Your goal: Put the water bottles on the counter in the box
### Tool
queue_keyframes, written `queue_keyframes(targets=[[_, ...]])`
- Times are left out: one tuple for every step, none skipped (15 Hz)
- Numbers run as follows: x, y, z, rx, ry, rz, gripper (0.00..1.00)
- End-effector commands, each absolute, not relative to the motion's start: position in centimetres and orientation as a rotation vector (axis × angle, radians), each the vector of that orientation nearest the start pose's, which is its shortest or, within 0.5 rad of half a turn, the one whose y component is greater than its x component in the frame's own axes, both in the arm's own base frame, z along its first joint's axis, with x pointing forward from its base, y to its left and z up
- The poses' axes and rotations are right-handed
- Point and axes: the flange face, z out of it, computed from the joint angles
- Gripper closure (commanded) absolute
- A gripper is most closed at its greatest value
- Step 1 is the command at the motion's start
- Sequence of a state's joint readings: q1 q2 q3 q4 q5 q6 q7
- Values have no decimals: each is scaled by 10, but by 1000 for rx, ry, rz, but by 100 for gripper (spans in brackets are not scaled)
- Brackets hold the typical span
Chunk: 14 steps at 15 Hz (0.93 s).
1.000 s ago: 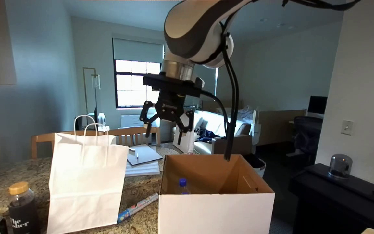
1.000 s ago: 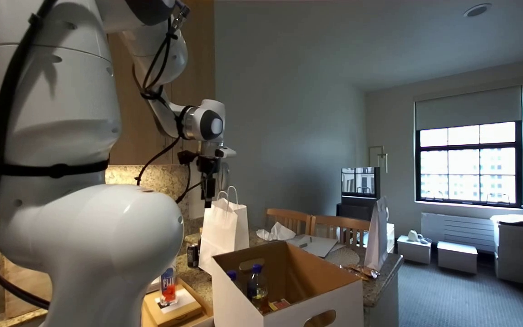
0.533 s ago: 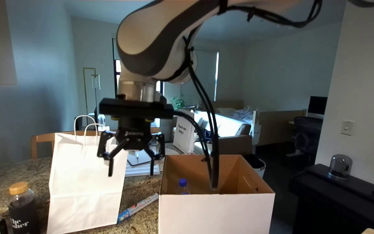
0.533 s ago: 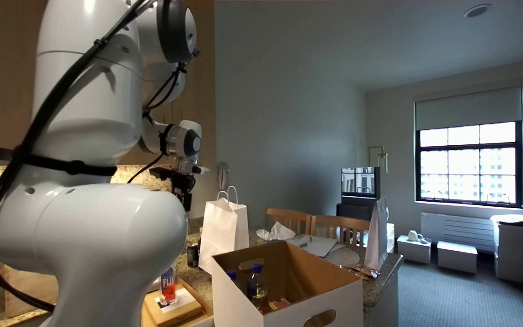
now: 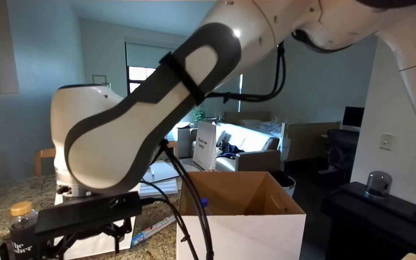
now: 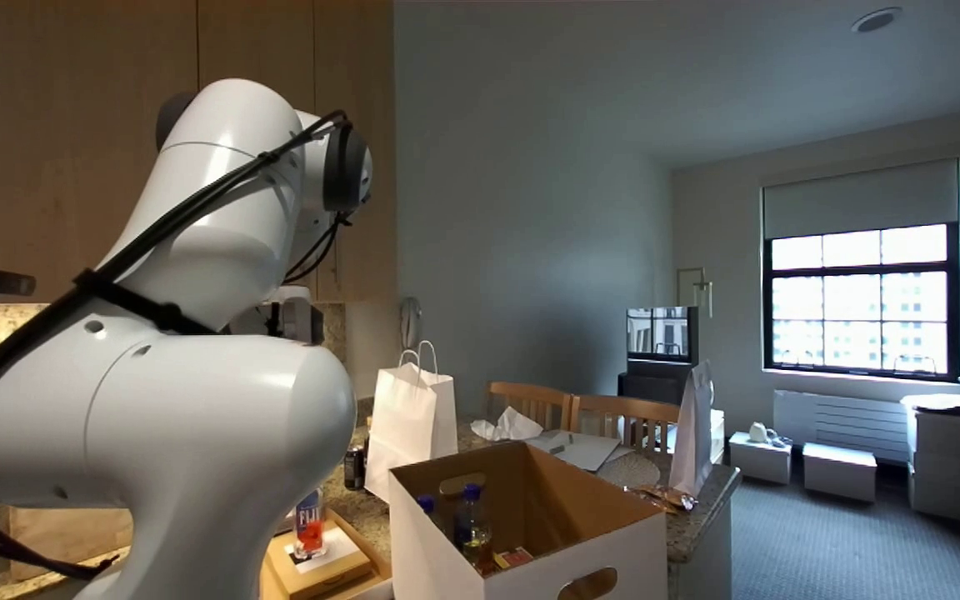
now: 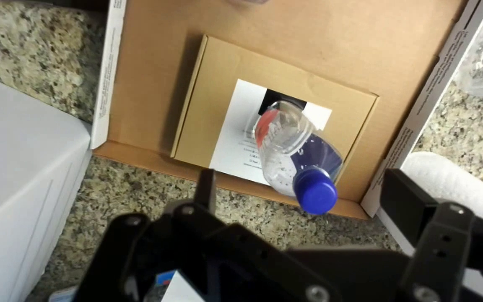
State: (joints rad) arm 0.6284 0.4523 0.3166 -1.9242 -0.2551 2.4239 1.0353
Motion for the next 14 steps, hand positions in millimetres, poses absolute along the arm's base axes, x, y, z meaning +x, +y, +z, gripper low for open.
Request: queue_keyframes(targets=[[397, 534, 239, -3111, -160, -175, 0], [402, 540, 232, -3111, -169, -200, 0], [410, 544, 225, -3115, -169, -212, 0], [419, 547, 220, -3115, -153, -211, 0], [426, 548, 216, -3112, -146, -207, 0], [434, 548, 212, -3106, -147, -192, 0], [441, 547, 207, -3098, -138, -155, 0], [445, 545, 202, -3094, -122, -103, 25], [449, 543, 198, -3091, -115, -70, 27], [453, 541, 194, -3089, -103, -32, 33], [457, 539, 190, -3088, -95, -2, 41], [459, 537, 187, -3085, -90, 29, 47], [461, 536, 186, -3088, -86, 52, 53], [462, 535, 186, -3087, -88, 76, 61]])
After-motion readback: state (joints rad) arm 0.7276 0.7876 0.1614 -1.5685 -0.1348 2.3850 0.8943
